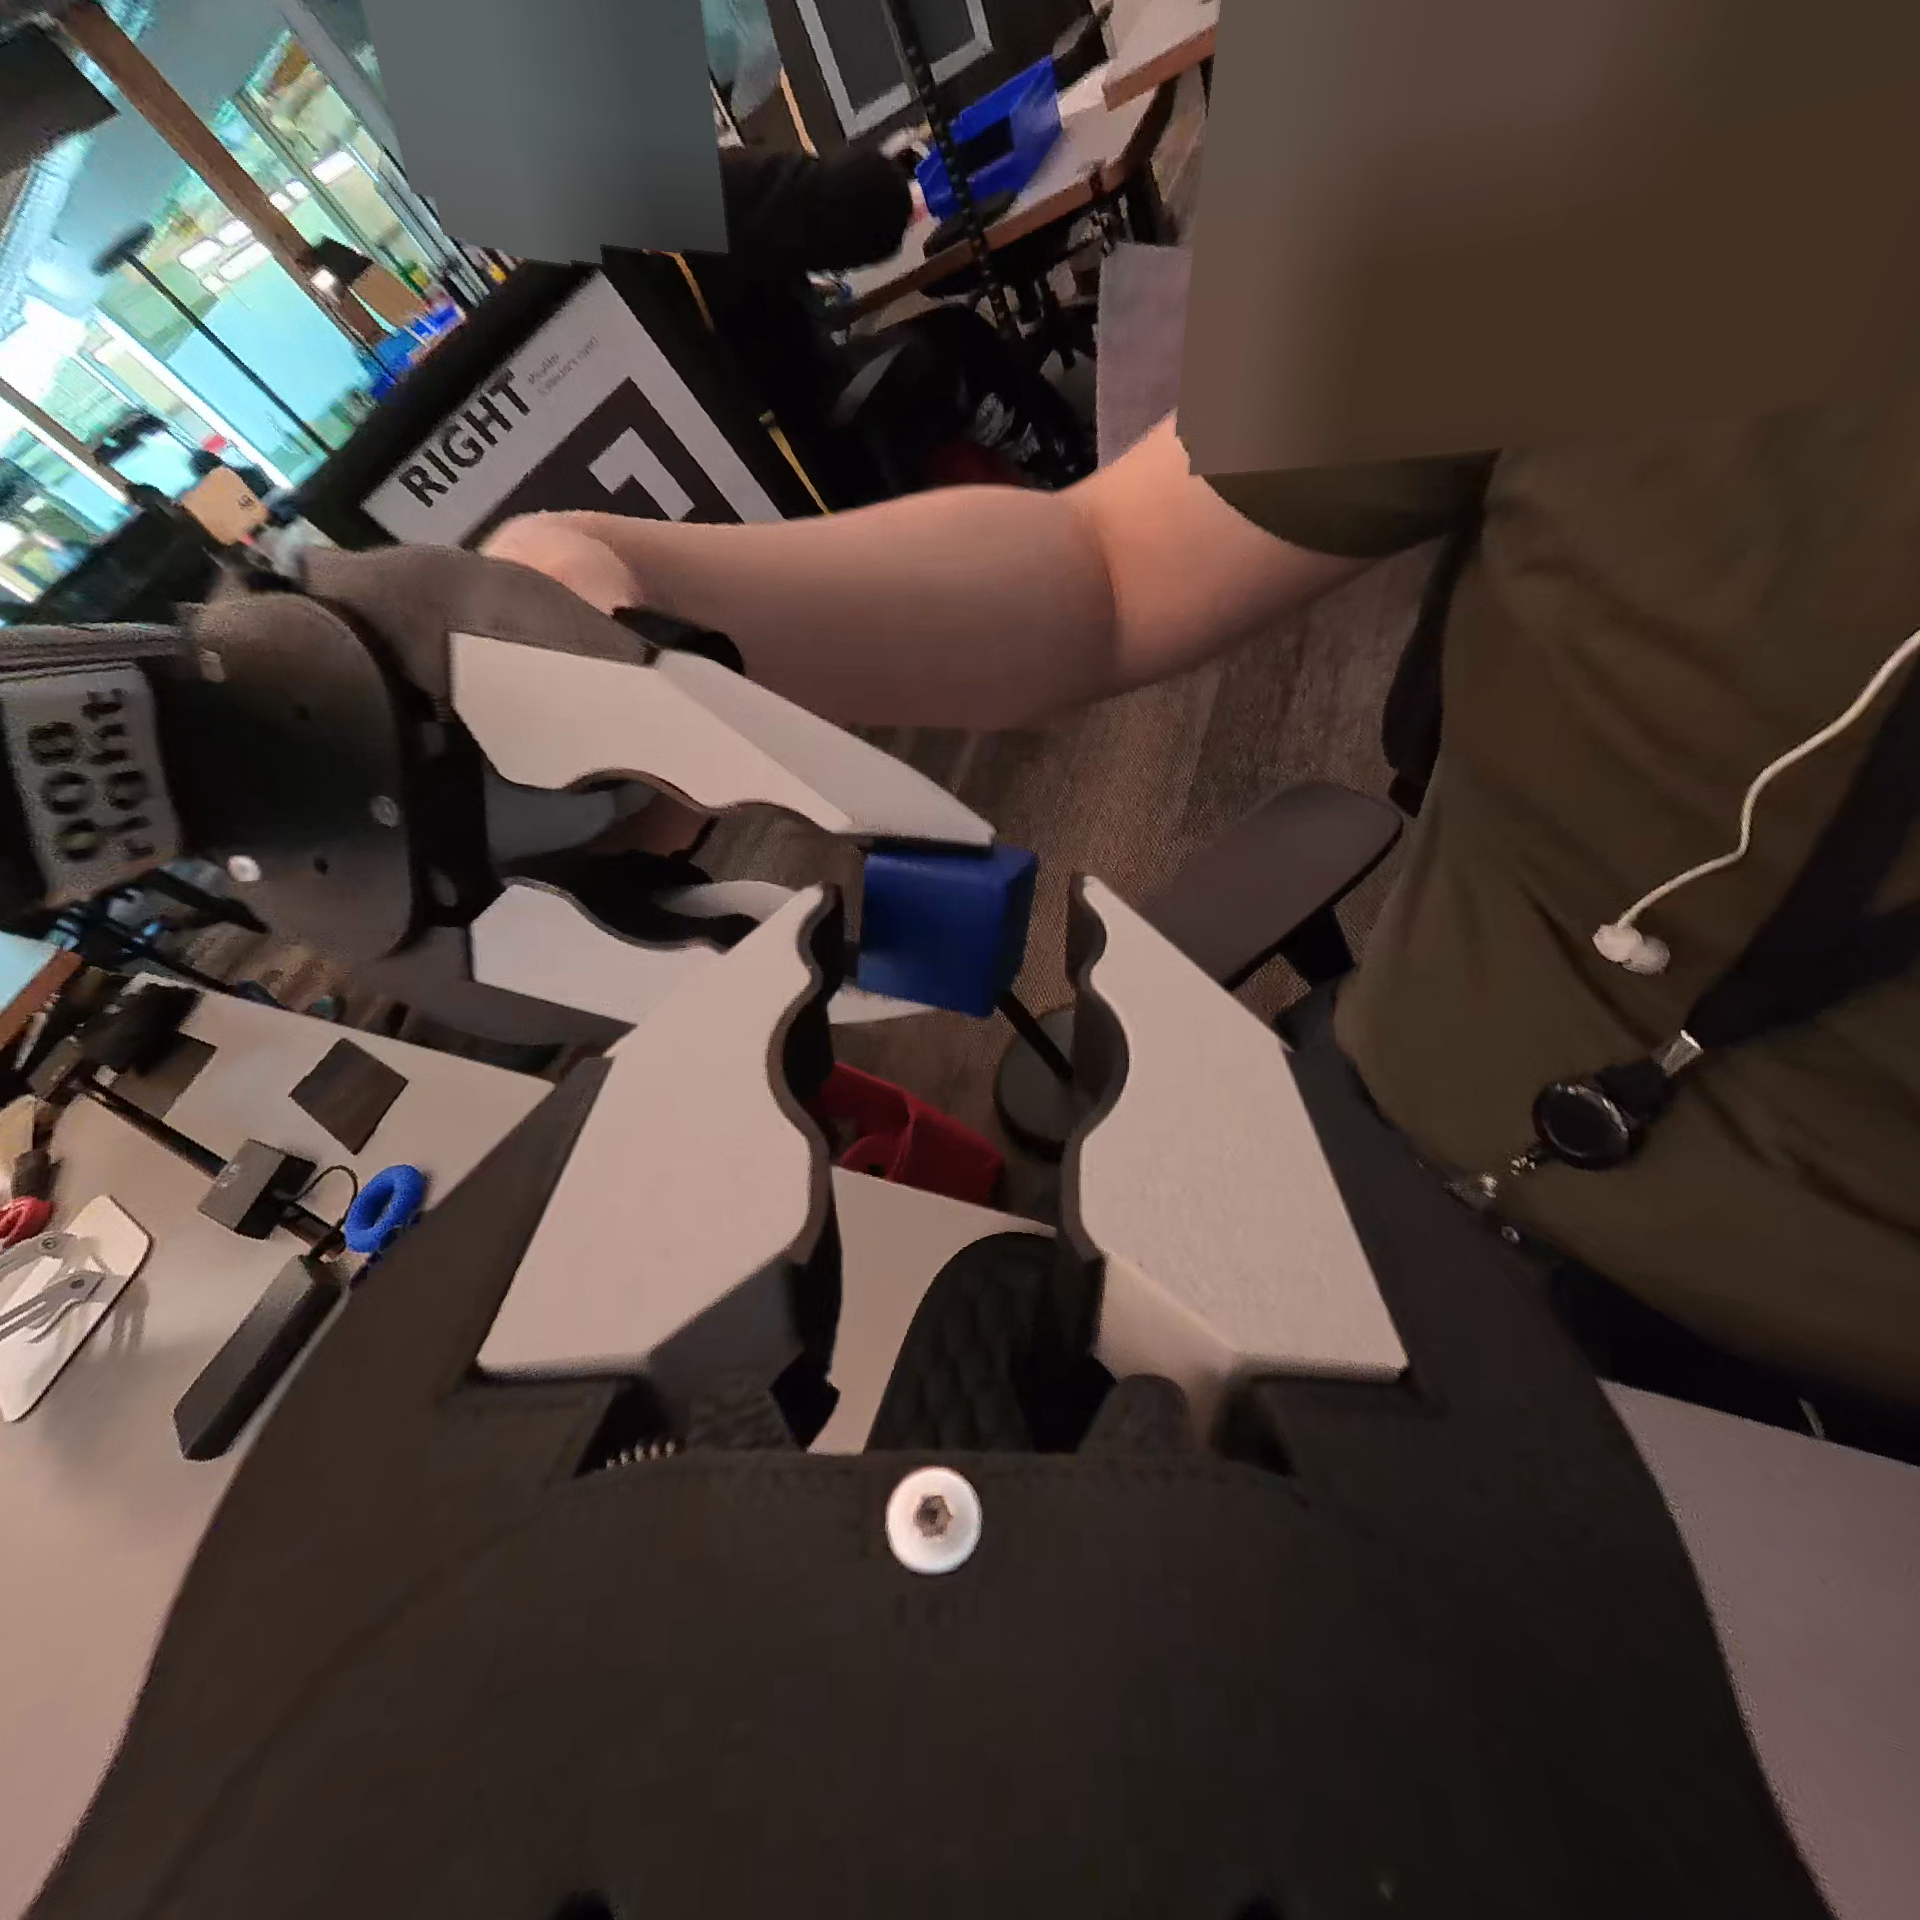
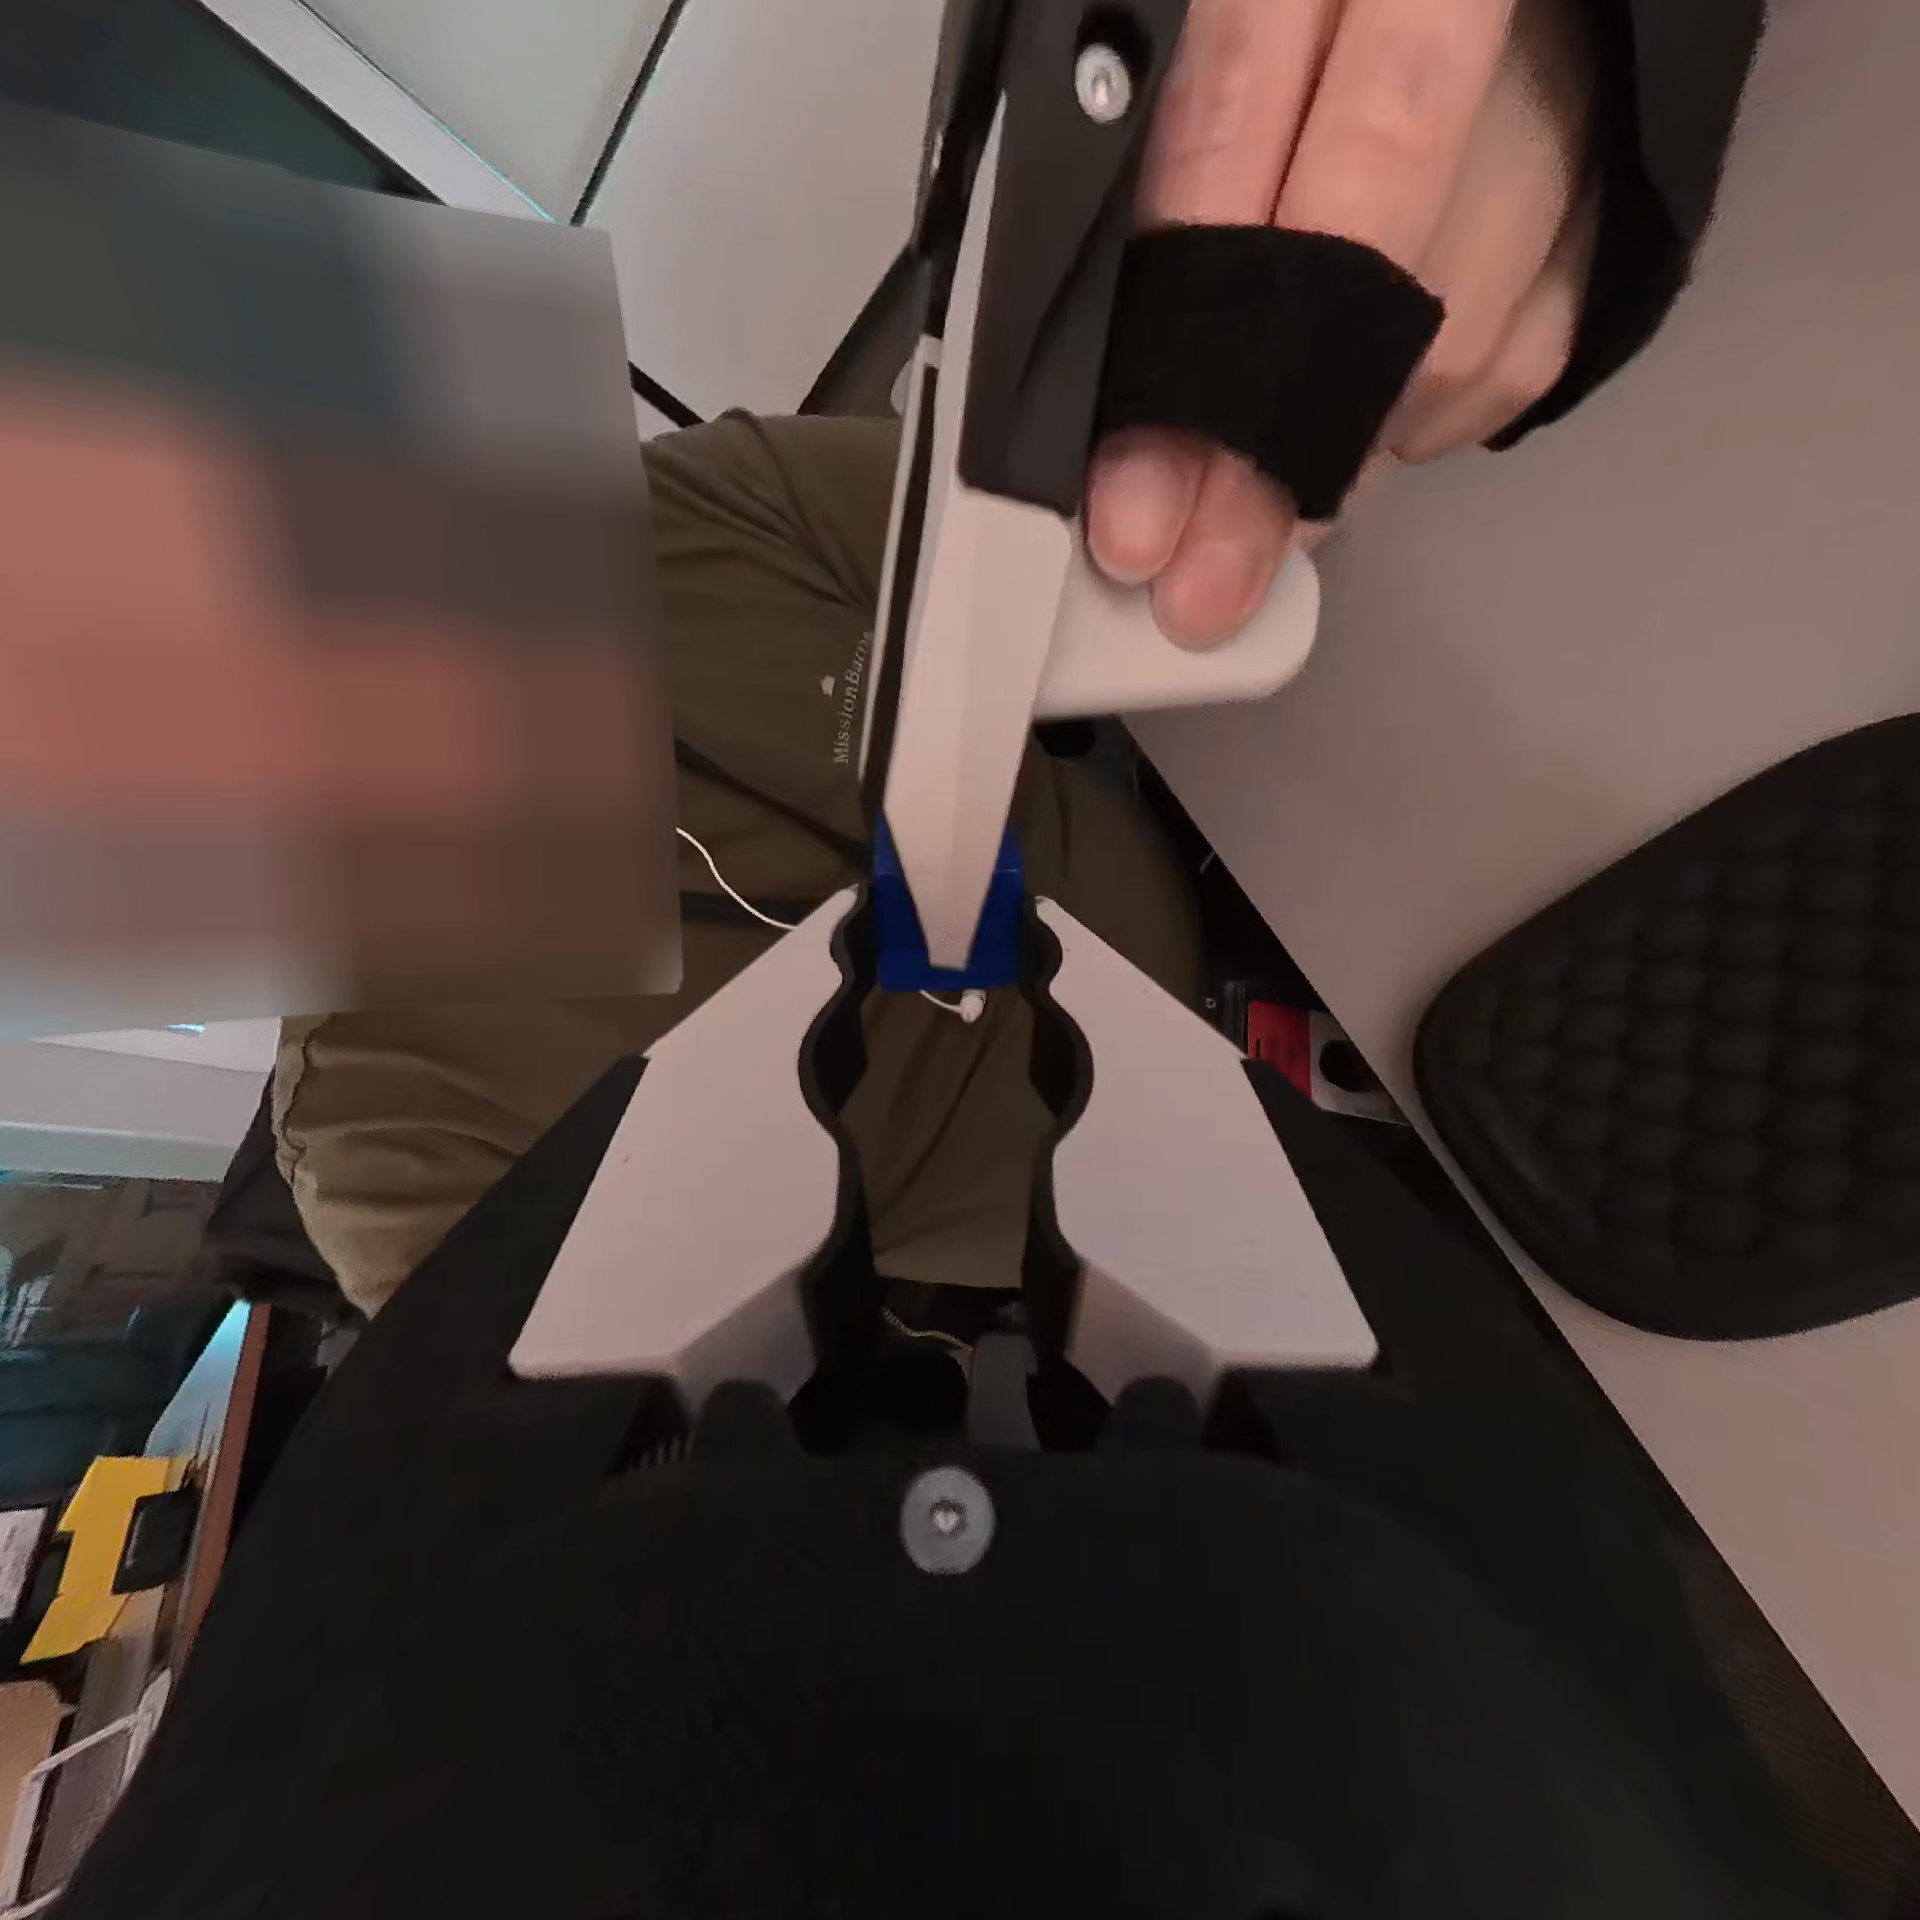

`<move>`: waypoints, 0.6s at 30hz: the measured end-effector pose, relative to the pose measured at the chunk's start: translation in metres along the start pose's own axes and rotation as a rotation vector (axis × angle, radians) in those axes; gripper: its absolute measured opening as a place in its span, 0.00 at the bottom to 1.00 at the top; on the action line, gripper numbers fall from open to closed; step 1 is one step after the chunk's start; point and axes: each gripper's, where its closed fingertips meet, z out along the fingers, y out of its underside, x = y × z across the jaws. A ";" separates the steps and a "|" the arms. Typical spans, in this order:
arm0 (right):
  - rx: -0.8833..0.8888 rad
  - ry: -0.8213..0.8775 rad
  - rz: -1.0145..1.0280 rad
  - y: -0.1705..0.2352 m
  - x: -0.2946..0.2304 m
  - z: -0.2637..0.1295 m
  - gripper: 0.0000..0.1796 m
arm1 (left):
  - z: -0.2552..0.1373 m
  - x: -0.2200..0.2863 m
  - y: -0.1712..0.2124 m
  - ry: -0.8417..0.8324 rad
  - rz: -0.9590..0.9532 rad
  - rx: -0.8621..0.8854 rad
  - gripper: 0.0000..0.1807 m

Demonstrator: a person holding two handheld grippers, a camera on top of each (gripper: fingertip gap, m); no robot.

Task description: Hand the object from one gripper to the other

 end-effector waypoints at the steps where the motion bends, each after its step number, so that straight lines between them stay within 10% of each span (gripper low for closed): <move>1: -0.004 -0.018 -0.007 0.000 -0.003 0.001 0.14 | 0.003 0.001 0.004 0.008 0.004 -0.022 0.21; 9: 0.256 0.086 -0.182 -0.033 0.000 -0.033 0.26 | -0.016 -0.043 -0.003 -0.244 -0.004 -0.007 0.15; 13: 0.631 0.571 -0.599 -0.058 0.009 -0.092 0.45 | -0.046 -0.079 -0.008 -0.443 -0.100 0.071 0.14; 18: 0.642 1.091 -1.035 -0.044 -0.003 -0.093 0.43 | -0.063 -0.097 -0.011 -0.470 -0.432 0.174 0.15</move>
